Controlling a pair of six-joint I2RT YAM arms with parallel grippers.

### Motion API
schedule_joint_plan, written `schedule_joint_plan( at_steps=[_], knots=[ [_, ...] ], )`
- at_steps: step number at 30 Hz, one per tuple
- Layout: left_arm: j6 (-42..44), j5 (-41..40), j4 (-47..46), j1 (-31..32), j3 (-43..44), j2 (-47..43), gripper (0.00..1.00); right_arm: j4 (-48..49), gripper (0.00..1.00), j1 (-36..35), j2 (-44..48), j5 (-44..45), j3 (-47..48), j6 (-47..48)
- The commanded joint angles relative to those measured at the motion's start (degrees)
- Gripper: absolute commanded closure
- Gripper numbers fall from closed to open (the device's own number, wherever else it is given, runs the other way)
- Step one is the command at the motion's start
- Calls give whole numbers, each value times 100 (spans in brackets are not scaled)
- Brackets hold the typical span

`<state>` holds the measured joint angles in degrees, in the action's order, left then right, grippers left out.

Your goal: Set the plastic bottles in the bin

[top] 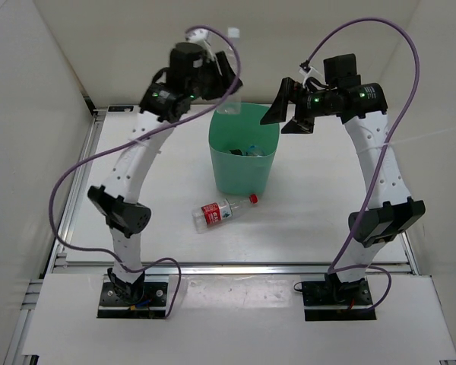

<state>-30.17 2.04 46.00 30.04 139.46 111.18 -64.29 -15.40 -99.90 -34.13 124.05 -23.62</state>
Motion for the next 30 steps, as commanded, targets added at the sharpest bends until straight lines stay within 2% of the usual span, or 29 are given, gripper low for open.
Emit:
schedule_joint_plan(
  at_steps=[1, 3, 5, 8, 9, 11, 12, 13, 16, 17, 20, 22, 23, 24, 26, 30],
  knots=[
    [134, 288, 305, 414, -278, 106, 36, 154, 0, 150, 242, 152, 137, 15],
    [187, 287, 305, 555, -454, 27, 32, 154, 0, 326, 243, 152, 198, -46],
    [187, 437, 357, 608, -184, -26, 0, 223, 0, 484, 356, 48, 269, -169],
    [135, 437, 357, 460, 538, -393, 0, 460, 0, 757, 576, -85, 278, -363],
    [135, 46, 253, 380, 539, -638, 0, 461, 0, 758, 629, -85, 226, -424],
    [-6, -483, 77, 161, -206, -1666, 0, 532, 0, 758, 752, -85, 164, -294],
    [-58, -1138, -46, -92, -522, -2026, 0, 532, 0, 497, 839, 211, 163, -180],
    [-59, -1493, -47, -208, -1151, -2682, 0, 471, 0, 329, 901, 440, 242, -48],
    [222, -2695, 5, -542, -2191, -3704, 0, 470, 0, -418, 963, 828, 410, 427],
    [222, -2866, 84, -604, -2882, -3900, 0, 409, 0, -629, 963, 1012, 470, 524],
    [109, -3218, 461, -658, -4123, -4523, 0, 356, 0, -1578, 893, 1320, 419, 884],
    [-434, -3350, 953, -658, -4749, -4788, 0, 286, 0, -2377, 753, 1610, 261, 1069],
    [-706, -3403, 1129, -658, -5344, -5033, 0, 286, 0, -2885, 752, 1672, -18, 1287],
    [-1144, -3404, 1461, -658, -5585, -5149, 0, 216, 0, -3168, 578, 1777, -152, 1368],
    [-1472, -3342, 1674, -718, -6216, -5473, 0, 215, 0, -3922, 454, 2136, -459, 1535],
    [-2272, -3219, 2106, -719, -6957, -5922, 0, 374, 0, -4804, 137, 2682, -1136, 1782]
  ],
)
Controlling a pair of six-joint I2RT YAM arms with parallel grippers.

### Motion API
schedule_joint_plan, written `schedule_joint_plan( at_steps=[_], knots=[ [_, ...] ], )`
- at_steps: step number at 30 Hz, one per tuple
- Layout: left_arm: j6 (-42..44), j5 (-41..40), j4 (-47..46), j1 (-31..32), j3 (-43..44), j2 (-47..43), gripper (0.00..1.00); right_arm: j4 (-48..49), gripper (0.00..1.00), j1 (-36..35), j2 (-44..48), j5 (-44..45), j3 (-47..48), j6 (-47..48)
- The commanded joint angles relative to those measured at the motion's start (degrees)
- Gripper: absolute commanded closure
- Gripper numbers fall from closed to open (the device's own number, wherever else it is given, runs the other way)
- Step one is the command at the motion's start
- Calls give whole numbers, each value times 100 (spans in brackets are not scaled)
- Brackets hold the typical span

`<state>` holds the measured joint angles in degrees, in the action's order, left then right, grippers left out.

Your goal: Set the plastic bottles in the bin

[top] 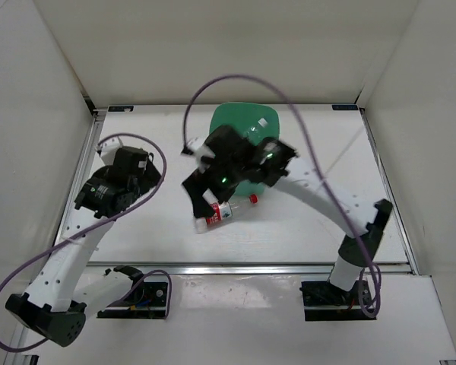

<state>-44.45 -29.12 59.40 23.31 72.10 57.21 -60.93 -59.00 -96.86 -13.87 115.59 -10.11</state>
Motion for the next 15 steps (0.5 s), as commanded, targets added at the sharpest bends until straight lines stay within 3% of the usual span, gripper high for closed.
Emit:
schedule_joint_plan(
  at_steps=[1, 5, 6, 10, 15],
  knots=[
    [-1029, -102, 819, -46, -327, -596, 0, 98, 0, -576, -228, 1005, -474, 500],
    [-1461, -49, 1337, -46, -451, -807, 0, 422, 0, -1042, -544, 1586, -862, 904],
    [-1462, 64, 1338, -46, -451, -938, 0, 493, 0, -1095, -823, 2363, -915, 905],
    [-1374, 337, 1425, -46, -530, -1220, 0, 941, 0, -1210, -1283, 3468, -1020, 1221],
    [-1128, 512, 1847, -46, -214, -1230, 0, 2834, 1, -1210, -1117, 3874, -2477, 2362]
  ],
)
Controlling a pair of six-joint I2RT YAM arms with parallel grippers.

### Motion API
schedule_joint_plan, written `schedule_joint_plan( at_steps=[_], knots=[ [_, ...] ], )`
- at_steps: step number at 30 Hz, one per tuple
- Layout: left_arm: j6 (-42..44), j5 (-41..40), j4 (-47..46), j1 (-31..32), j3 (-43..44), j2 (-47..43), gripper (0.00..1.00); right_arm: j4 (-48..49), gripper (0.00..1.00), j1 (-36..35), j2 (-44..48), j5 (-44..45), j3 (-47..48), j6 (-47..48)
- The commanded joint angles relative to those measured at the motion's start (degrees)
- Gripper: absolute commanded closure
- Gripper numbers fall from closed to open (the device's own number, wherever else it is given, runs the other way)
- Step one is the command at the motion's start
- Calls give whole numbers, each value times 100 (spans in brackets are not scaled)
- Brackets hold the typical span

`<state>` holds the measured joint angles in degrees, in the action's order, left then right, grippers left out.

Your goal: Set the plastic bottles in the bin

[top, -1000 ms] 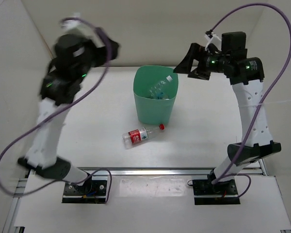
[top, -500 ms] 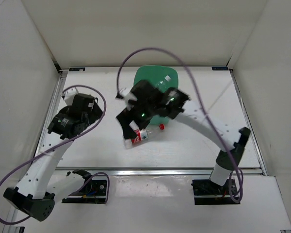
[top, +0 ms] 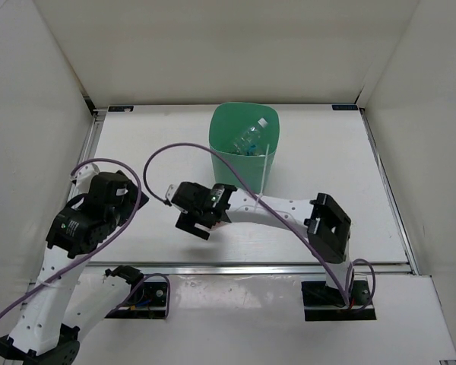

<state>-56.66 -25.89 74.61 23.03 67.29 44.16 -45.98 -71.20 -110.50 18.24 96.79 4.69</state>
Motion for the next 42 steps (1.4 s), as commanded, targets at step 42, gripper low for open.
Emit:
schedule_joint_plan(
  at_steps=[42],
  knots=[
    [657, 488, 731, -17, 487, 180, 0, 1304, 1, 1090, -1437, -954, -173, 88]
  ],
)
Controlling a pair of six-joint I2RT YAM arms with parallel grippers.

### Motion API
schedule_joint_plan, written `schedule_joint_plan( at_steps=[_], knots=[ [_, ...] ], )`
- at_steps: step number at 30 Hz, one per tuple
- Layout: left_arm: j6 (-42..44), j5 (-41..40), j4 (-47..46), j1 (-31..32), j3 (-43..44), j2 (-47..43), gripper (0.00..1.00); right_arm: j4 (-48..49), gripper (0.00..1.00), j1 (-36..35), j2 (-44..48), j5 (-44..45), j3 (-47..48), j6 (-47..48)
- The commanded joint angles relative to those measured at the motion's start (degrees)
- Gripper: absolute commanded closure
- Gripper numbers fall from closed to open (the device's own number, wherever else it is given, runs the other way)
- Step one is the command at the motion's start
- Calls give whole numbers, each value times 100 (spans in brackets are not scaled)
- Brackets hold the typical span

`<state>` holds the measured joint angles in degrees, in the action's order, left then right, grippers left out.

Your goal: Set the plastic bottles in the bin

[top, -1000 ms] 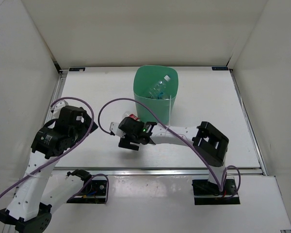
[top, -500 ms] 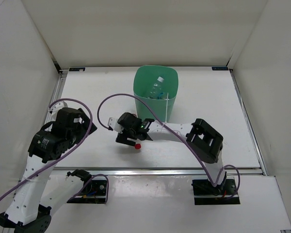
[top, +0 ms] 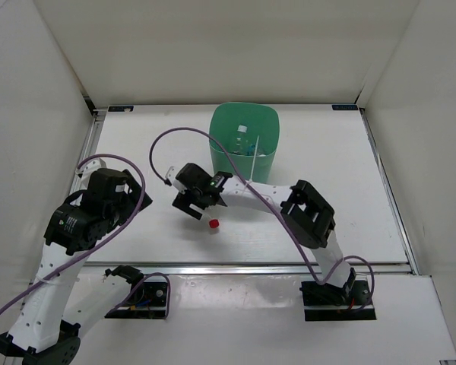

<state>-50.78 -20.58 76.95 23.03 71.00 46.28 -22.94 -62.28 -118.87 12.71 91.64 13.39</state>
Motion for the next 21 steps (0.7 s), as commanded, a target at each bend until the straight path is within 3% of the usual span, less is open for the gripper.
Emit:
schedule_joint_plan(
  at_steps=[1, 12, 14, 20, 21],
  knots=[
    [69, -43, 497, -17, 116, -32, 0, -1341, 2, 199, -681, -401, 459, -889],
    [16, -43, 497, -17, 63, -136, 0, -1398, 2, 252, -673, -681, 451, -1400],
    [16, -43, 497, -17, 63, -137, 0, -1398, 6, 252, -734, -760, 504, -1400],
    [-36, -43, 497, -17, 10, -242, 0, -1467, 39, 252, -787, -1270, 452, -1339],
    [-37, -43, 497, -17, -42, -242, 0, -1468, 52, 252, -787, -1349, 400, -1339]
  ],
)
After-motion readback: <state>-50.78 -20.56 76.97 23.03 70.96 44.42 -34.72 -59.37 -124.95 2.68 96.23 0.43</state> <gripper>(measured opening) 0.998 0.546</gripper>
